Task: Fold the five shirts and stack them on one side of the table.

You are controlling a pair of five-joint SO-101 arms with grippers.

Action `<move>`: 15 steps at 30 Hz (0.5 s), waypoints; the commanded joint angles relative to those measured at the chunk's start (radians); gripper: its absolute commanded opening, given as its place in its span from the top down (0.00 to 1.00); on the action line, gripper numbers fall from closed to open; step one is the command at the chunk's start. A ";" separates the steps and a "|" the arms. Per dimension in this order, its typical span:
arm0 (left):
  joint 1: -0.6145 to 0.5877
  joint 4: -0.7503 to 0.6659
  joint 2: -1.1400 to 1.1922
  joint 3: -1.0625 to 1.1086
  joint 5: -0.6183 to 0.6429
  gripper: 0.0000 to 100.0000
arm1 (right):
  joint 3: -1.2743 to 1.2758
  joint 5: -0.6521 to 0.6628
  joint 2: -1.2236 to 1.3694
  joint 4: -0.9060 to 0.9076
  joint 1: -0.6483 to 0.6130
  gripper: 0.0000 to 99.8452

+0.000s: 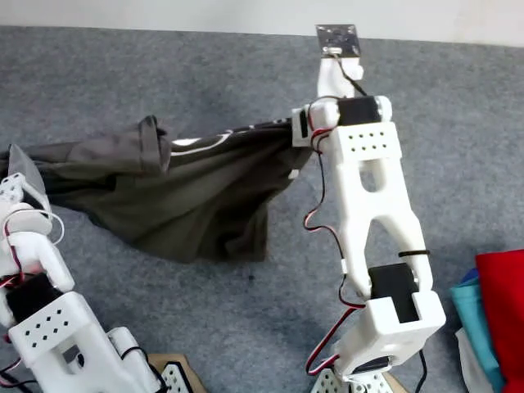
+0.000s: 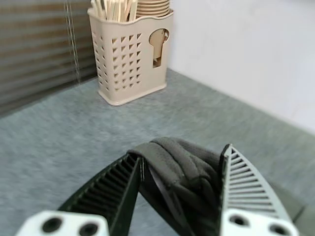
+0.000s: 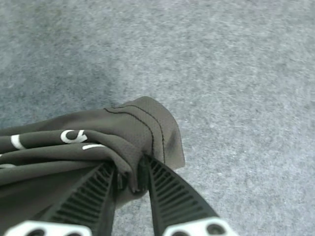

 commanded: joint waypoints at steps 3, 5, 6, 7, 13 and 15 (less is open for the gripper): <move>0.062 -0.023 -0.024 0.101 -0.279 0.74 | -0.010 -0.008 -0.007 -0.021 -0.008 0.99; 0.105 -0.021 -0.024 0.154 -0.434 0.74 | -0.010 -0.008 -0.007 -0.021 -0.012 0.99; 0.124 -0.021 -0.024 0.183 -0.537 0.74 | -0.010 -0.008 -0.007 -0.021 -0.012 0.99; 0.139 -0.021 -0.024 0.214 -0.644 0.74 | -0.010 -0.008 -0.007 -0.021 -0.012 0.99; 0.153 -0.021 -0.024 0.329 -1.112 0.74 | -0.008 -0.008 -0.005 -0.021 -0.013 0.99; 0.153 -0.020 -0.024 0.329 -1.146 0.74 | 0.005 -0.006 -0.005 -0.022 -0.021 0.99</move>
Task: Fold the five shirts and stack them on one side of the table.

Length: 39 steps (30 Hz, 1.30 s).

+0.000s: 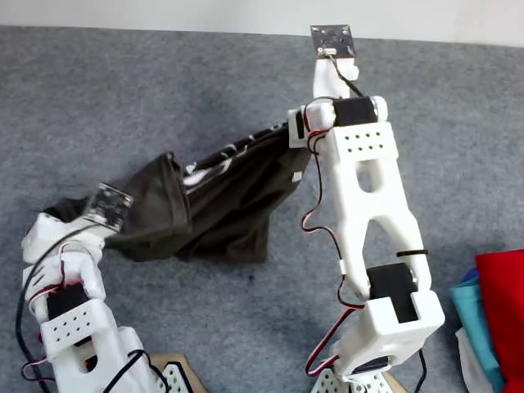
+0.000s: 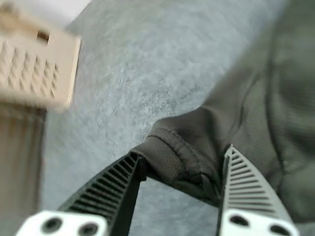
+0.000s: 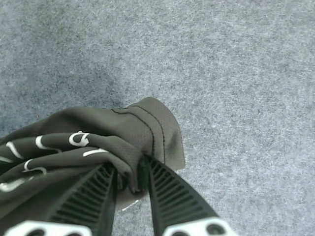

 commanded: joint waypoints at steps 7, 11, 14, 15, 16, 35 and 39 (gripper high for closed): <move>0.056 0.112 -0.024 -0.070 -0.095 0.74 | 0.081 -0.003 -0.008 -0.085 -0.027 0.99; 0.058 0.477 -0.024 -0.240 -0.097 0.74 | 0.081 -0.003 -0.008 -0.085 -0.027 0.99; 0.048 0.707 -0.024 -0.384 -0.097 0.74 | 0.082 -0.003 -0.008 -0.085 -0.028 0.99; 0.047 0.761 -0.024 -0.423 -0.097 0.74 | 0.082 -0.003 -0.008 -0.085 -0.028 0.99; 0.039 0.813 -0.024 -0.458 -0.097 0.74 | 0.084 -0.005 -0.008 -0.085 -0.028 0.99; -0.097 0.784 -0.022 -0.619 0.937 0.74 | 0.087 -0.005 -0.008 -0.084 -0.027 0.99; -0.153 0.674 -0.024 -0.567 1.091 0.74 | 0.087 -0.005 -0.008 -0.084 -0.027 0.99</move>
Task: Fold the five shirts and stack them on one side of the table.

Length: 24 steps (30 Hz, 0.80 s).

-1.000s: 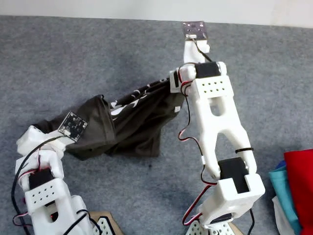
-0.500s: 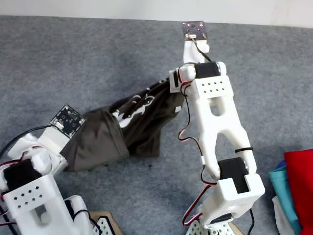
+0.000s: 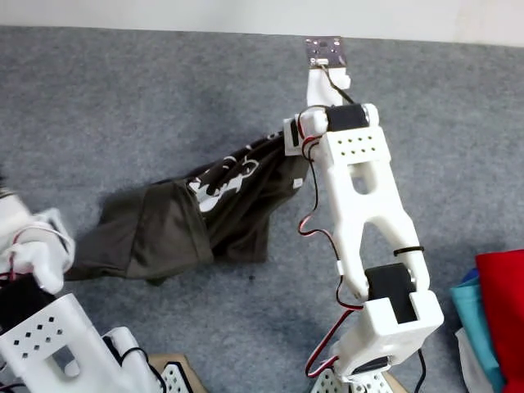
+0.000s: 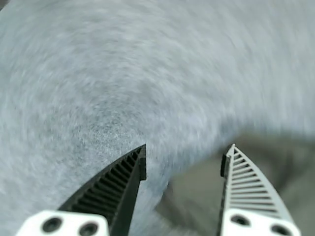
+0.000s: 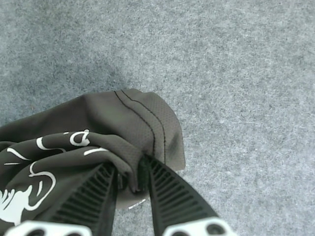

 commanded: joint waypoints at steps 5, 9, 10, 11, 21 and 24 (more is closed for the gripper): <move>-0.042 -0.081 -0.010 0.027 0.118 0.74 | -0.007 -0.003 -0.008 -0.016 -0.010 0.99; -0.001 0.060 -0.013 0.021 0.075 0.74 | -0.007 -0.003 -0.008 -0.007 -0.013 0.99; 0.022 0.098 -0.013 0.024 0.037 0.74 | -0.007 -0.003 -0.008 -0.001 -0.013 0.99; 0.051 0.146 -0.013 0.025 0.000 0.74 | -0.007 -0.003 -0.008 -0.001 -0.015 0.99; 0.225 0.331 -0.007 0.104 -0.146 0.74 | -0.005 -0.002 -0.007 0.024 -0.015 0.99; 0.225 0.247 -0.007 0.173 -0.147 0.74 | -0.002 -0.002 -0.007 0.036 -0.015 0.99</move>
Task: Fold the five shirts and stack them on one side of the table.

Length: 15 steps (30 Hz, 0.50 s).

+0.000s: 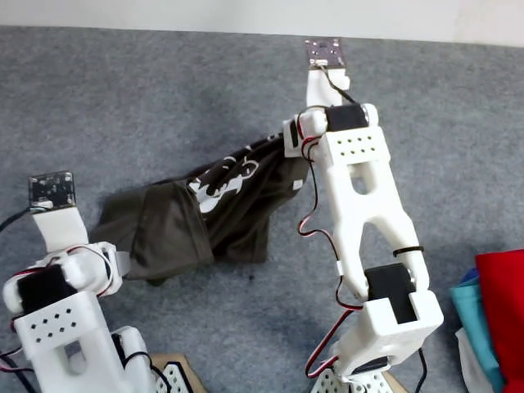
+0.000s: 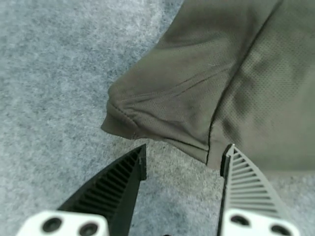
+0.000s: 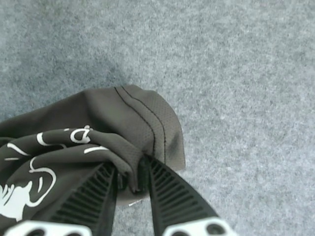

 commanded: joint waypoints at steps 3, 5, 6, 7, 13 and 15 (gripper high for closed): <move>0.056 -0.121 -0.005 0.088 -0.011 0.74 | 0.028 0.000 -0.007 0.004 -0.010 0.99; 0.094 -0.161 -0.004 0.134 -0.011 0.74 | 0.036 0.000 -0.007 0.004 -0.010 0.99; 0.114 -0.184 -0.004 0.154 -0.011 0.75 | 0.036 0.000 -0.008 0.004 -0.010 0.99; 0.130 -0.212 -0.004 0.177 -0.011 0.75 | 0.038 0.000 -0.008 0.004 -0.010 0.99; 0.145 -0.385 -0.004 0.260 -0.005 1.00 | 0.041 0.000 -0.008 0.004 -0.010 0.99; 0.142 -0.413 -0.004 0.274 -0.005 0.97 | 0.041 0.000 -0.008 0.004 -0.010 0.99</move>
